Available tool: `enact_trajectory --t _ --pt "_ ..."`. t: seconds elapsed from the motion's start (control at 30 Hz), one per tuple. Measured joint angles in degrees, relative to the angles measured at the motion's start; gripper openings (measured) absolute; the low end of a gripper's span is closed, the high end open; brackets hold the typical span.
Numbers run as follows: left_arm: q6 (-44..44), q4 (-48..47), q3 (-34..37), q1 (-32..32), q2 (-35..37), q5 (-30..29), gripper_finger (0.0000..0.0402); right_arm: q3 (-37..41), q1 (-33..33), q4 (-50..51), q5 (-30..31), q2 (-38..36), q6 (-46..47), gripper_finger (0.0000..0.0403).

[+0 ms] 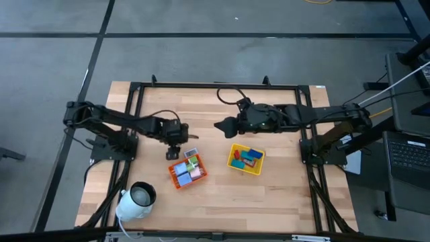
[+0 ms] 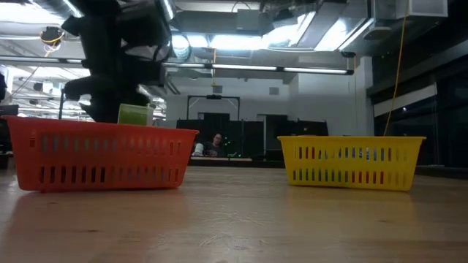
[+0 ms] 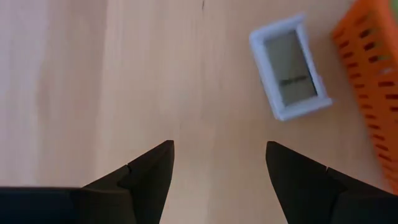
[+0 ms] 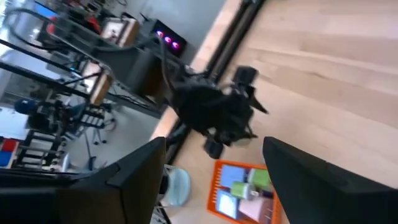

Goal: Pick & Place Office items
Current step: Put the white digital clock into the yellow bin

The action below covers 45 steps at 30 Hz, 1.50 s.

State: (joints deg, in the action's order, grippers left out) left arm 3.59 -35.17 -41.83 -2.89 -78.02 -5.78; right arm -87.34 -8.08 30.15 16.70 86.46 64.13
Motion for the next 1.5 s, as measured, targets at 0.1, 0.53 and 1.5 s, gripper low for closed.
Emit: enact_trajectory --t 0.1,0.53,1.5 --pt "-7.7 2.5 0.0 2.6 0.0 -4.8 0.0249 -1.9 -1.6 0.2 2.9 0.0 -1.5 0.0276" --pt "-14.9 14.2 4.9 6.6 0.0 3.2 0.0249 -5.8 -6.2 1.2 9.4 0.0 -1.7 0.0276" --pt "-29.0 29.6 0.8 -15.3 -12.3 10.4 0.0249 -5.8 -5.6 1.2 9.3 0.0 1.9 0.0276"
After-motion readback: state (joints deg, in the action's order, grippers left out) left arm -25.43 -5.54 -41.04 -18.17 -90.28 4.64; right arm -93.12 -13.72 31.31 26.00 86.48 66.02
